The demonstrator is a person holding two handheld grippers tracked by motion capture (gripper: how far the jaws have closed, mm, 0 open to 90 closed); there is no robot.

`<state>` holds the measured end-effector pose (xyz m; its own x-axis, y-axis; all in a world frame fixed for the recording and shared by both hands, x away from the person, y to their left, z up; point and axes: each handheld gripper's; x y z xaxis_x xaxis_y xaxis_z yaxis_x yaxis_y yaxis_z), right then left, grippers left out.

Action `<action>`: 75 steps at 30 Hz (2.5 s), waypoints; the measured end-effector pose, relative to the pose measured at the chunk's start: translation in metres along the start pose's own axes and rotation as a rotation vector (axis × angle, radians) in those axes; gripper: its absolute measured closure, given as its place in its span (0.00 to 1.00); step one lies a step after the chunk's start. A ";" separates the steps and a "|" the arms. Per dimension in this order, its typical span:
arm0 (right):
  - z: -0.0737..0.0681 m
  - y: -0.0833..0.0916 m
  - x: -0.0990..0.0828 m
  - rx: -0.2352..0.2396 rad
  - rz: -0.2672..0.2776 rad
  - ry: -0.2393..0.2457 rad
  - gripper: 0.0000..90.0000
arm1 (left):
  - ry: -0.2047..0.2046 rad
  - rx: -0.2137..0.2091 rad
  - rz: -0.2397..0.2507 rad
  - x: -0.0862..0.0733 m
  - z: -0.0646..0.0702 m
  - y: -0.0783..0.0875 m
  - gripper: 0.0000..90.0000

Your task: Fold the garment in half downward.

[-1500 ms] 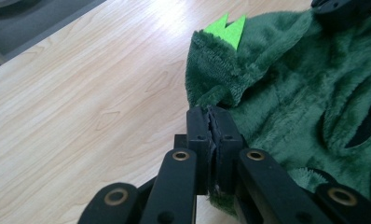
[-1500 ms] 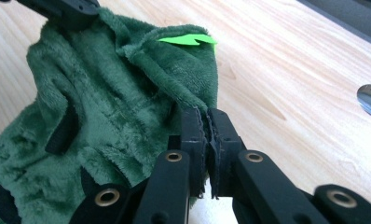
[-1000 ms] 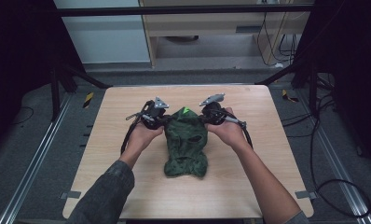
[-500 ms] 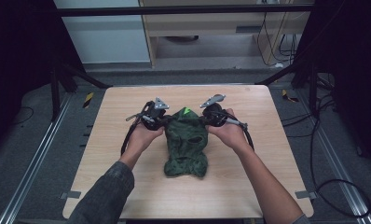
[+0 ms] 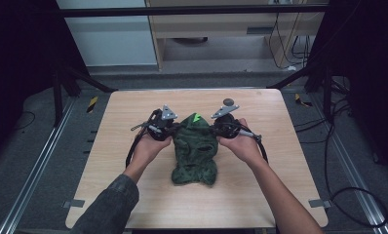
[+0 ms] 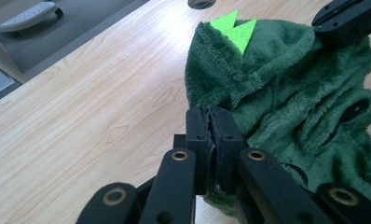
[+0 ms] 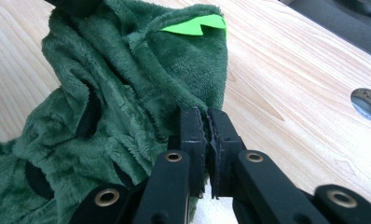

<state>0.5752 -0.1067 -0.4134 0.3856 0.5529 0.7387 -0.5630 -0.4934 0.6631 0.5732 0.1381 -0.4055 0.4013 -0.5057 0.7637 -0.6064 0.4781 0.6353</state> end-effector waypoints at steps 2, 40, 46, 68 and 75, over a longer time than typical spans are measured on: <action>-0.002 0.001 -0.001 0.002 0.003 0.004 0.96 | -0.005 -0.002 0.004 -0.002 0.002 0.001 0.97; -0.045 0.021 -0.039 -0.014 0.036 0.111 0.94 | -0.043 -0.055 0.050 -0.046 0.038 0.016 0.97; -0.050 0.023 -0.048 -0.016 0.043 0.116 0.94 | -0.048 -0.044 0.065 -0.053 0.044 0.019 0.97; -0.077 0.027 -0.077 -0.006 0.039 0.144 0.92 | -0.064 -0.096 0.050 -0.086 0.064 0.027 0.96; -0.081 0.028 -0.084 0.003 0.046 0.135 0.90 | -0.078 -0.095 0.048 -0.093 0.069 0.027 0.97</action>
<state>0.4680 -0.1123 -0.4666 0.2571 0.6148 0.7456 -0.5758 -0.5222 0.6291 0.4721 0.1485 -0.4670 0.3164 -0.5328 0.7849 -0.5544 0.5675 0.6088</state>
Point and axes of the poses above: each handheld gripper's, and its own axes: y roughly backward along the jaws, x roughly out of its top, z roughly to its right, and after that the axes turned 3 degrees about y, right-handed
